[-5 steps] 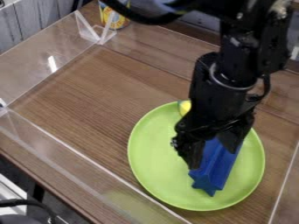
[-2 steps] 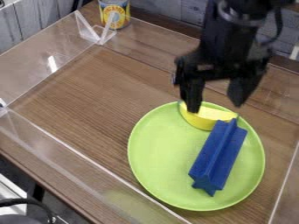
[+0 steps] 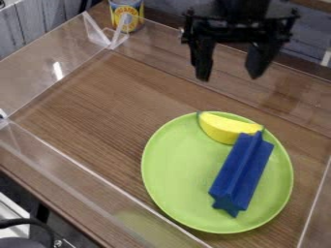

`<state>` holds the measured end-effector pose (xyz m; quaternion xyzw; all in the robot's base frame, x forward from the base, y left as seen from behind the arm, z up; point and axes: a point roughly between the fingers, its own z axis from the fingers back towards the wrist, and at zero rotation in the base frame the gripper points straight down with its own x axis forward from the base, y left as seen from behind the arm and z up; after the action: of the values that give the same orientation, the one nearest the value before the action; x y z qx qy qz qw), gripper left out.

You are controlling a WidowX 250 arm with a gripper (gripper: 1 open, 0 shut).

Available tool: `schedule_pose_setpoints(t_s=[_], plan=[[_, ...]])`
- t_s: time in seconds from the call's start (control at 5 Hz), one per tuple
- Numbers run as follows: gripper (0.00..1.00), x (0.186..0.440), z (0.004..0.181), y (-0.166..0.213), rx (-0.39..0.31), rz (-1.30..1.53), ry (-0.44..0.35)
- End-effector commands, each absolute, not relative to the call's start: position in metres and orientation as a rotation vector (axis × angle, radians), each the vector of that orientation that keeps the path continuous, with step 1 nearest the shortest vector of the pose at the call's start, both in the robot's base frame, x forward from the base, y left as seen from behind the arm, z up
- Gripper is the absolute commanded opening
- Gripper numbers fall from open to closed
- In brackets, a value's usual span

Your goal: Put the blue object in the green plate

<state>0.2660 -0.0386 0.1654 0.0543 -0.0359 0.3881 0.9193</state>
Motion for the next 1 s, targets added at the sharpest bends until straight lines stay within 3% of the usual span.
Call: schedule_pose_setpoints(t_s=[0.0,0.8], plan=[[1.0,0.273,0.166,-0.042,0.099,0.787,-0.142],[1.0,0.277,0.124,-0.048,0.133,0.636,-0.161]])
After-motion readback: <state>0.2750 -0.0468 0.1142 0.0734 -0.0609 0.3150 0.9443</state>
